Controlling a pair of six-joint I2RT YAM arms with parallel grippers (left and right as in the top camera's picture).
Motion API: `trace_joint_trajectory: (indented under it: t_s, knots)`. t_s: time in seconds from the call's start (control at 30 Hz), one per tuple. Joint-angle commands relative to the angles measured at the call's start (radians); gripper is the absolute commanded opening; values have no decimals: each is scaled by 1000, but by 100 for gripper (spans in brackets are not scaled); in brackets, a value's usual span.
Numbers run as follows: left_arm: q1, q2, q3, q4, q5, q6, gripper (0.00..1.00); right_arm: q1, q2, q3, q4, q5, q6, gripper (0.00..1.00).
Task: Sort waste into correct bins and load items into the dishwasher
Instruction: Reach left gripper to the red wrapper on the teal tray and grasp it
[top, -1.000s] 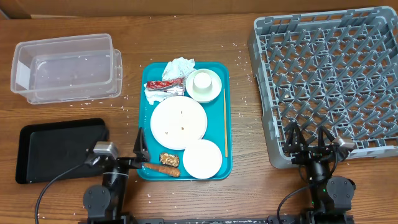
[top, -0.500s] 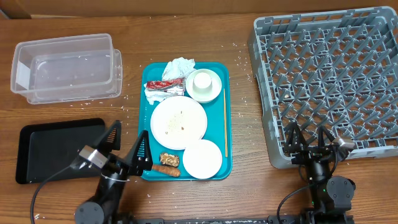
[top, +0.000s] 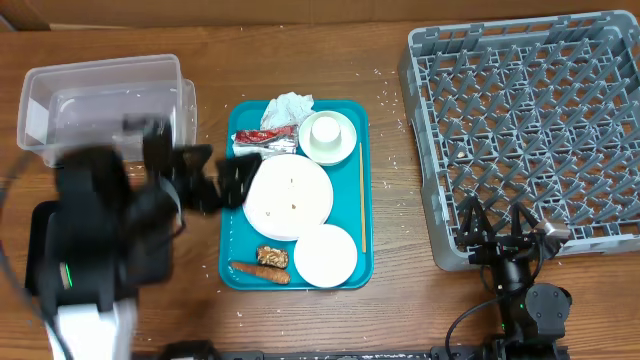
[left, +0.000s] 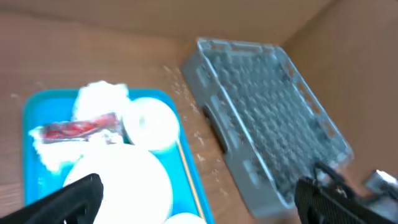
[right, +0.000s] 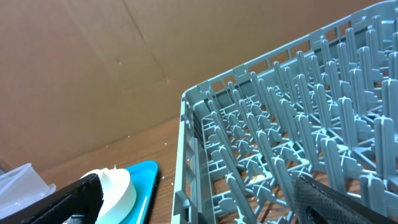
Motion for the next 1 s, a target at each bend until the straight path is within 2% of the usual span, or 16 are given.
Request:
trace_joint_trajectory:
  t_s: [0.0, 0.1, 0.13, 0.17, 0.27, 0.33, 0.43, 0.67, 0.73, 0.97]
  knots:
    - [0, 262, 304, -125, 213, 95, 100, 3, -11, -10, 7, 13, -3, 100]
    - [-5, 422, 470, -109, 321, 39, 100, 3, -11, -10, 7, 13, -2, 100]
    - [-11, 465, 516, -116, 296, 26, 100, 3, -11, -10, 7, 13, -2, 100]
    - [-21, 504, 560, -139, 227, 10, 100, 3, -11, -10, 7, 13, -2, 100]
    - [-76, 606, 674, -260, -113, -34, 100, 3, -11, -10, 7, 13, -2, 100]
    - [-127, 680, 736, -378, -395, -34, 100, 3, -11, -10, 7, 13, -2, 100]
    - [-175, 752, 743, -430, -560, -34, 100, 3, -11, -10, 7, 13, -2, 100]
    - [-220, 939, 737, -460, -488, -35, 100, 3, -11, -10, 7, 13, -2, 100]
    - [-223, 991, 737, -460, -492, -73, 100, 3, -11, -10, 7, 13, -2, 100]
    - [-186, 1156, 737, -456, -492, -555, 100, 3, -11, -10, 7, 13, -2, 100]
